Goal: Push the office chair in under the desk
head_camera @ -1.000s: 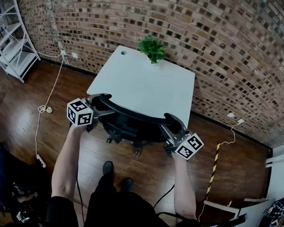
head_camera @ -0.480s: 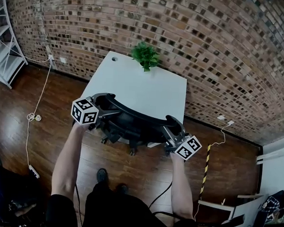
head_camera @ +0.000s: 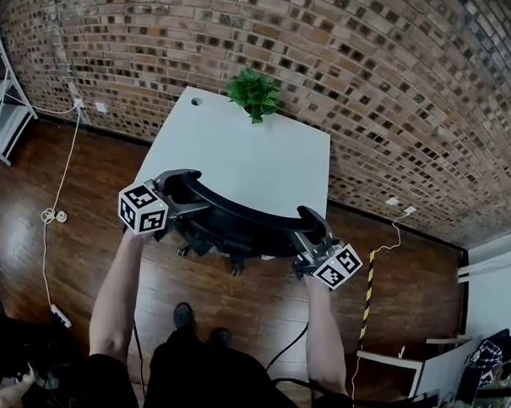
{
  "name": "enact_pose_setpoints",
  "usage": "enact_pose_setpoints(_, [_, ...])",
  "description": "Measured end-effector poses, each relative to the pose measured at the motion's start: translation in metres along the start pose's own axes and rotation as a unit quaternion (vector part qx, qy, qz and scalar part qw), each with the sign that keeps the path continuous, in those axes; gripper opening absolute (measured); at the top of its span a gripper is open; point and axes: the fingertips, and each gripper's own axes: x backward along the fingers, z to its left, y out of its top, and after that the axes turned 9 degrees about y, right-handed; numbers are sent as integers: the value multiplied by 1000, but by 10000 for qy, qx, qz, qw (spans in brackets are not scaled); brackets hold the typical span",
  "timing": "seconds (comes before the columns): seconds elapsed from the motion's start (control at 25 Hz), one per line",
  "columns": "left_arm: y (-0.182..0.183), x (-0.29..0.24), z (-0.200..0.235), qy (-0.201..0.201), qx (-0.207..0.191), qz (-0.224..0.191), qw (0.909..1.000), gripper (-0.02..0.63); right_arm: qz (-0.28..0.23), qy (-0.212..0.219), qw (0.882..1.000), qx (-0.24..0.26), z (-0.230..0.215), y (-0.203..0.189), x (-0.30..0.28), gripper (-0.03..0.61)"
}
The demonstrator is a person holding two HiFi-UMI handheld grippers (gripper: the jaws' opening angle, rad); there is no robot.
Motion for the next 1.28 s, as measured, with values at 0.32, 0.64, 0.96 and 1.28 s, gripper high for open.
enact_pose_setpoints(0.32, [10,9,-2,24,-47,-91,9999,548,53,-9,10000,34,5,3,-2,212])
enact_pose_setpoints(0.64, [11,9,-1,36,31,-101,9999,546,132,-83,9999,40,2,2,-1,214])
enact_pose_setpoints(0.96, [17,17,0,-87,-8,-290,9995,548,152,-1993,9795,245,20,10,73,252])
enact_pose_setpoints(1.28, [49,82,22,374,459,-1528,9865,560,328,-2568,9636,-667,119,-76,110,177])
